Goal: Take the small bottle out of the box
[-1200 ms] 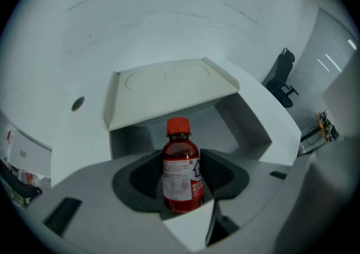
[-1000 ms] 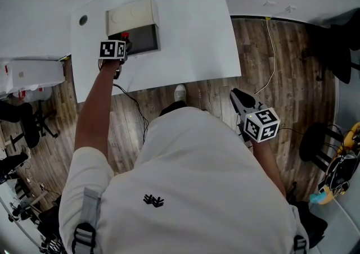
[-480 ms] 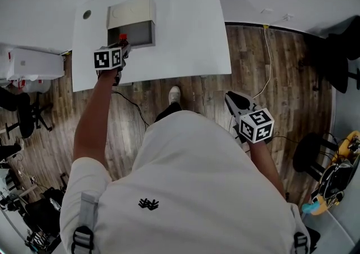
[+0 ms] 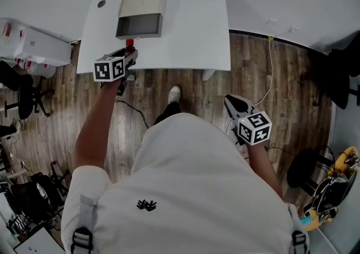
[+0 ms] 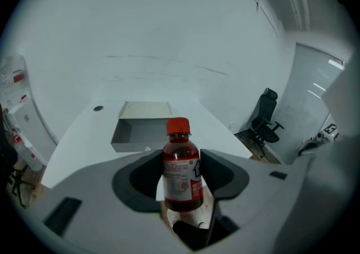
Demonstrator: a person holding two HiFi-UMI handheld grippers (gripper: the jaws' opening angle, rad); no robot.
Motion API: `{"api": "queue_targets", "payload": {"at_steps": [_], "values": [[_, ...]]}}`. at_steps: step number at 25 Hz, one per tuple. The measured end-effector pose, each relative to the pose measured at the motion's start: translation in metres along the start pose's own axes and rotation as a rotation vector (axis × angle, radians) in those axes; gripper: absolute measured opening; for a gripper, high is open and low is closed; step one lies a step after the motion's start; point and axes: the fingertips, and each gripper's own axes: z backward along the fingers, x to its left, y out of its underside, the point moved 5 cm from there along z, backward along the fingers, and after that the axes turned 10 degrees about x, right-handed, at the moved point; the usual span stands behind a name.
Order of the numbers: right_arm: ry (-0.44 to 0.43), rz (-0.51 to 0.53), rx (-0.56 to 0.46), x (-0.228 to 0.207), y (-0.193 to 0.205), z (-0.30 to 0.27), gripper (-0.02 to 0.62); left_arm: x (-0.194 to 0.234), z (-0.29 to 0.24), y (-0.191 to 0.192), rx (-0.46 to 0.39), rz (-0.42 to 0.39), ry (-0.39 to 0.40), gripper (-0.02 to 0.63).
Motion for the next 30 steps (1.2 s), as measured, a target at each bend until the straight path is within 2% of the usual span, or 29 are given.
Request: {"api": "queue_targets", "payload": {"at_steps": [6, 16, 30], "values": [[-0.020, 0.037, -0.012, 0.012, 0.017, 0.013, 0.011, -0.042, 0.043, 0.025, -0.067, -0.003, 0.038, 0.215], [-0.022, 0.061, -0.012, 0.022, 0.029, 0.016, 0.008, -0.093, 0.084, 0.055, -0.148, 0.002, 0.095, 0.215], [-0.072, 0.148, -0.006, 0.036, 0.006, 0.000, 0.006, -0.104, 0.106, 0.074, -0.182, 0.016, 0.090, 0.215]]}}
